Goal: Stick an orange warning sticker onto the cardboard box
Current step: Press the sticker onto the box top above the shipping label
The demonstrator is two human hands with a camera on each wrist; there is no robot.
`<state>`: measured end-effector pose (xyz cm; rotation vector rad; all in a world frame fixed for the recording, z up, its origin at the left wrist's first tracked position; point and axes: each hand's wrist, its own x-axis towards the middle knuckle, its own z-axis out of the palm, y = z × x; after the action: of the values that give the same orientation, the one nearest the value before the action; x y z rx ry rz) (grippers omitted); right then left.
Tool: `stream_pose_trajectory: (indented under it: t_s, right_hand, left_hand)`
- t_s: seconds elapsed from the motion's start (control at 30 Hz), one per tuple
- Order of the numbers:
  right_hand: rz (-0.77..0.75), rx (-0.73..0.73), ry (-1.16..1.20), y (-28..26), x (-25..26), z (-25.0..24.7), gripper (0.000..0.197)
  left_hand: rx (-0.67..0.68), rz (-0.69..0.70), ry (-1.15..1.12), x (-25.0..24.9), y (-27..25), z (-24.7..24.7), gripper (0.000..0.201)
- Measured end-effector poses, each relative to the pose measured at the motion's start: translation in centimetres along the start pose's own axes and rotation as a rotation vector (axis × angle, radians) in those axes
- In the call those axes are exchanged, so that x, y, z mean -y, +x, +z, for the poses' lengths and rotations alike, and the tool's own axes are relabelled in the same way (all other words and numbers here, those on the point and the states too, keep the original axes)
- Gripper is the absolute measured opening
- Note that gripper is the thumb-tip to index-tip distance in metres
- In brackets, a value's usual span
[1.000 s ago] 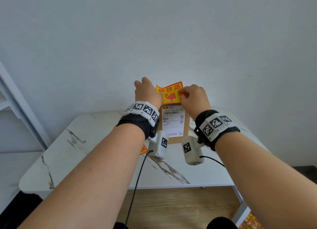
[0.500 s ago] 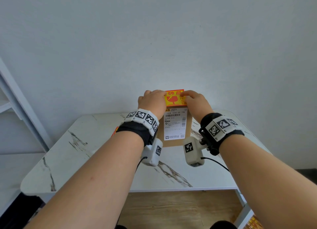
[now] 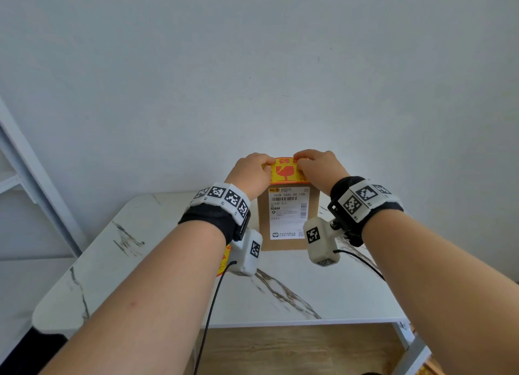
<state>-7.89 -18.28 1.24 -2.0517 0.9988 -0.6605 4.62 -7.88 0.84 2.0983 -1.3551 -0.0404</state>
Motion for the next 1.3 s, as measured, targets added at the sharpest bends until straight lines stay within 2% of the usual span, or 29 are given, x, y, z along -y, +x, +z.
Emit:
stream_pose_trajectory:
  t_s: [0.13, 0.2, 0.37, 0.47, 0.53, 0.6, 0.67, 0.77, 0.87, 0.97, 1.3]
  right_hand:
    - [0.002, -0.017, -0.001, -0.2, -0.5, -0.2, 0.039]
    - [-0.005, -0.002, -0.01, -0.1, -0.5, -0.2, 0.039]
    - [0.022, 0.053, 0.003, -0.3, -0.5, -0.1, 0.047]
    - [0.025, 0.06, 0.024, -0.2, -0.4, 0.1, 0.039]
    - [0.017, 0.071, 0.025, 0.2, -0.4, 0.0, 0.036]
    - [0.004, 0.095, 0.021, 0.6, -0.3, -0.3, 0.037]
    - [-0.005, 0.12, 0.011, 0.8, -0.2, -0.6, 0.039]
    - [-0.018, 0.145, -0.006, 1.2, -0.1, -0.7, 0.042]
    - [-0.034, 0.153, -0.018, 1.3, 0.0, -0.5, 0.043]
    - [-0.038, 0.155, 0.008, 1.2, -0.3, -0.4, 0.044]
    - [-0.068, 0.124, 0.125, 0.0, -0.8, 0.2, 0.047]
  left_hand:
    - [-0.005, -0.017, -0.061, -0.5, 0.4, -0.2, 0.035]
    - [-0.015, -0.006, -0.014, -0.8, 0.4, 0.0, 0.033]
    - [0.028, -0.023, 0.082, -1.3, 0.3, 0.7, 0.047]
    - [0.072, -0.066, 0.058, -1.4, 0.8, 0.2, 0.047]
    - [0.147, -0.104, 0.071, -1.6, 1.5, -0.4, 0.043]
    - [0.215, -0.132, 0.086, -1.7, 2.0, -0.9, 0.029]
    - [0.237, -0.129, 0.099, -1.6, 2.3, -1.1, 0.026]
    - [0.147, -0.087, 0.116, -1.3, 2.0, -0.4, 0.039]
    - [0.066, -0.086, 0.046, -0.8, 1.2, 0.7, 0.042]
    - [0.078, -0.125, -0.027, -0.5, 0.8, 1.4, 0.043]
    - [0.046, -0.145, -0.046, -0.9, -0.6, 1.3, 0.044]
